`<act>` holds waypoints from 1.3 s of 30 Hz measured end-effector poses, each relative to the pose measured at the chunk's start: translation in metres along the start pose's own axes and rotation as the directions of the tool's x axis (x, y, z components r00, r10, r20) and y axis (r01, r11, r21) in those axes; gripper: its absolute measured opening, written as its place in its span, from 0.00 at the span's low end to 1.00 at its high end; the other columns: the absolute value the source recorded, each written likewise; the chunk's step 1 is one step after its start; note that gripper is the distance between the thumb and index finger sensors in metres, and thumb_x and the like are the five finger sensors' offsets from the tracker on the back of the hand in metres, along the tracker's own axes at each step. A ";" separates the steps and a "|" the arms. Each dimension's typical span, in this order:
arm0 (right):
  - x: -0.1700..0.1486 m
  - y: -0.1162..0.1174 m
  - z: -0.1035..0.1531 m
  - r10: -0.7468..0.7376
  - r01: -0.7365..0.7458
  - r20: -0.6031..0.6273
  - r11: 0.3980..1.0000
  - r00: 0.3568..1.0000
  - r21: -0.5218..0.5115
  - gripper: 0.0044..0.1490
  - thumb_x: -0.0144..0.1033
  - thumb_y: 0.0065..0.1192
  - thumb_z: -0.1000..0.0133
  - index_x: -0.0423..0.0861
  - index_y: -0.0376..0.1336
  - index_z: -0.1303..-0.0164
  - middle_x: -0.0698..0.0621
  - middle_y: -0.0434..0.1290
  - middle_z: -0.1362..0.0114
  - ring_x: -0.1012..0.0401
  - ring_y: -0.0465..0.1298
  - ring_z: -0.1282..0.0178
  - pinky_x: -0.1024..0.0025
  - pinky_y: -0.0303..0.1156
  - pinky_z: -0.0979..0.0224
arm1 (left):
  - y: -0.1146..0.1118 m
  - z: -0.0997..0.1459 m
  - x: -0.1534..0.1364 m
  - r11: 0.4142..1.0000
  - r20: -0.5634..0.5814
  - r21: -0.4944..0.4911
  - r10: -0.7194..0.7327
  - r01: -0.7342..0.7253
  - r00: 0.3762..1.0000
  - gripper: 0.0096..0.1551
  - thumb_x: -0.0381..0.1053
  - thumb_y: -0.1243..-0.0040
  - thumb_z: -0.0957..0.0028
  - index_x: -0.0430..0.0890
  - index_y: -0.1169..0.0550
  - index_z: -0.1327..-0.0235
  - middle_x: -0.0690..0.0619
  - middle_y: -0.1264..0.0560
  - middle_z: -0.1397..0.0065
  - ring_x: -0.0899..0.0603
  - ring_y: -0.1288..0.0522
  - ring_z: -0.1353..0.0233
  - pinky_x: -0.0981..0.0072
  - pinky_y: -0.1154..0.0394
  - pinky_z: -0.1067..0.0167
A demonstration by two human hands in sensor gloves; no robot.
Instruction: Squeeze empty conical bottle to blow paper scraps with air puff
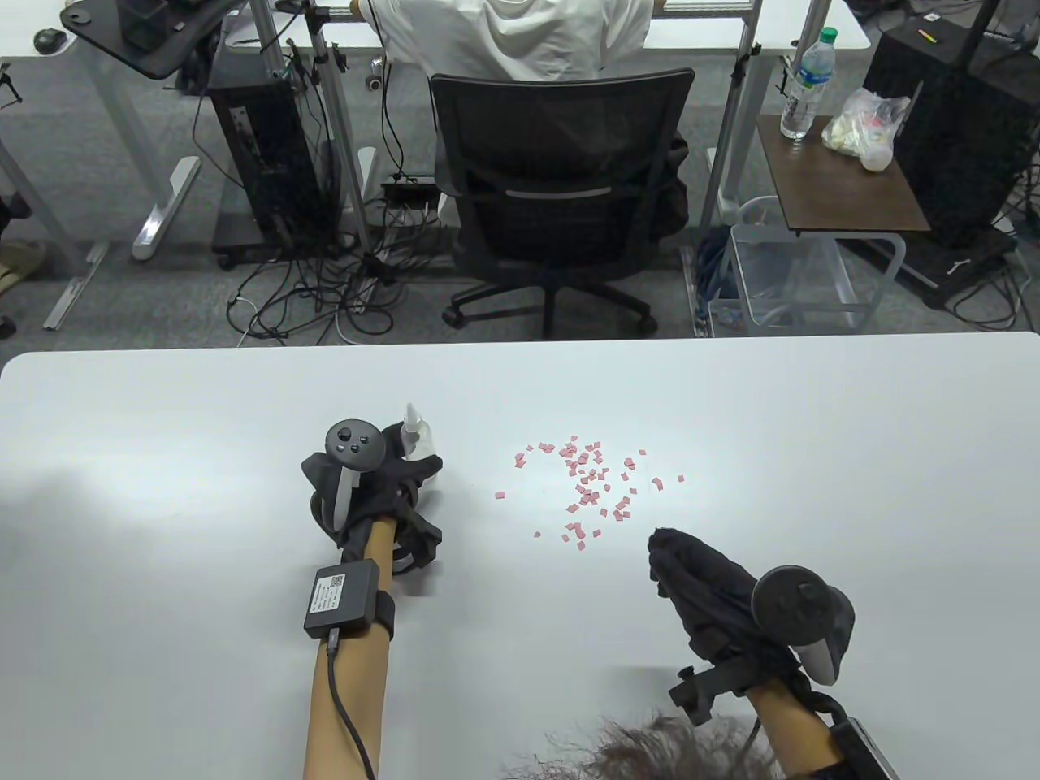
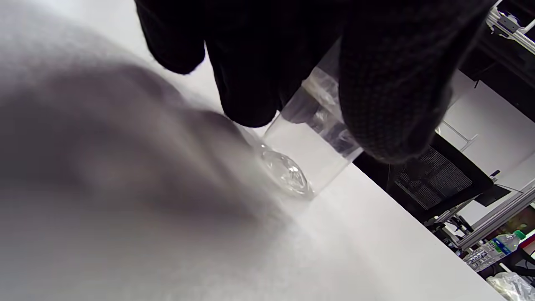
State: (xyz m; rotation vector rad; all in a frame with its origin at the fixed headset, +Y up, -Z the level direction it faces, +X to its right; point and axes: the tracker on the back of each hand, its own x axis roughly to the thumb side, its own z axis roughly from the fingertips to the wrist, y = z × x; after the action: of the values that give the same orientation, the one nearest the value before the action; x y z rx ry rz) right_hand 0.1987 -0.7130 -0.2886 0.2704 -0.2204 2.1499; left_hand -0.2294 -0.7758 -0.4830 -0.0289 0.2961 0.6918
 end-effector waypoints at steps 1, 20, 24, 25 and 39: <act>0.000 0.000 0.000 -0.002 0.002 0.002 1.000 1.000 0.001 0.33 0.45 0.57 0.35 0.35 0.68 0.29 0.36 0.79 0.39 0.47 0.83 0.47 0.48 0.81 0.44 | 0.000 0.000 -0.001 1.000 0.003 -0.003 0.003 -0.003 1.000 0.44 0.56 0.17 0.56 0.55 0.26 0.24 0.52 0.23 0.22 0.42 0.21 0.25 0.41 0.35 0.24; -0.005 -0.008 0.000 -0.036 0.034 -0.047 0.999 0.998 -0.035 0.33 0.45 0.57 0.35 0.35 0.68 0.30 0.35 0.79 0.39 0.47 0.82 0.47 0.48 0.80 0.44 | 0.022 0.031 -0.012 0.989 0.014 -0.080 -0.127 0.128 0.992 0.57 0.60 0.20 0.52 0.45 0.36 0.14 0.42 0.34 0.14 0.35 0.30 0.18 0.35 0.41 0.22; -0.001 -0.012 0.000 -0.044 0.040 -0.063 0.997 0.997 -0.061 0.24 0.43 0.57 0.35 0.39 0.72 0.41 0.39 0.81 0.44 0.49 0.83 0.51 0.49 0.81 0.47 | 0.040 0.068 -0.016 0.989 0.005 -0.019 -0.148 0.148 0.989 0.57 0.60 0.20 0.52 0.45 0.36 0.14 0.42 0.34 0.14 0.34 0.31 0.18 0.35 0.42 0.21; 0.004 -0.014 -0.001 -0.038 0.033 -0.062 0.996 0.997 -0.081 0.23 0.42 0.57 0.35 0.40 0.73 0.42 0.40 0.81 0.45 0.49 0.83 0.52 0.49 0.81 0.48 | 0.047 0.083 -0.015 0.987 0.004 0.009 -0.158 0.158 0.987 0.57 0.60 0.20 0.52 0.45 0.37 0.13 0.42 0.35 0.14 0.34 0.32 0.18 0.35 0.42 0.21; 0.050 -0.026 0.028 0.401 -0.378 -0.032 0.830 0.915 -0.411 0.40 0.51 0.53 0.34 0.38 0.58 0.17 0.32 0.60 0.16 0.35 0.64 0.20 0.37 0.65 0.26 | 0.064 0.265 0.068 0.851 0.416 0.504 -0.387 0.145 0.823 0.55 0.68 0.37 0.43 0.48 0.46 0.09 0.39 0.59 0.08 0.31 0.58 0.11 0.36 0.53 0.19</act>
State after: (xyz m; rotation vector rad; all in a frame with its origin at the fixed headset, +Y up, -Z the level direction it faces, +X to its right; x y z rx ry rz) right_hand 0.1960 -0.6669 -0.2465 0.0383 -0.8124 2.4308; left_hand -0.1514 -0.6511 -0.2440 0.5483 -0.0657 0.3038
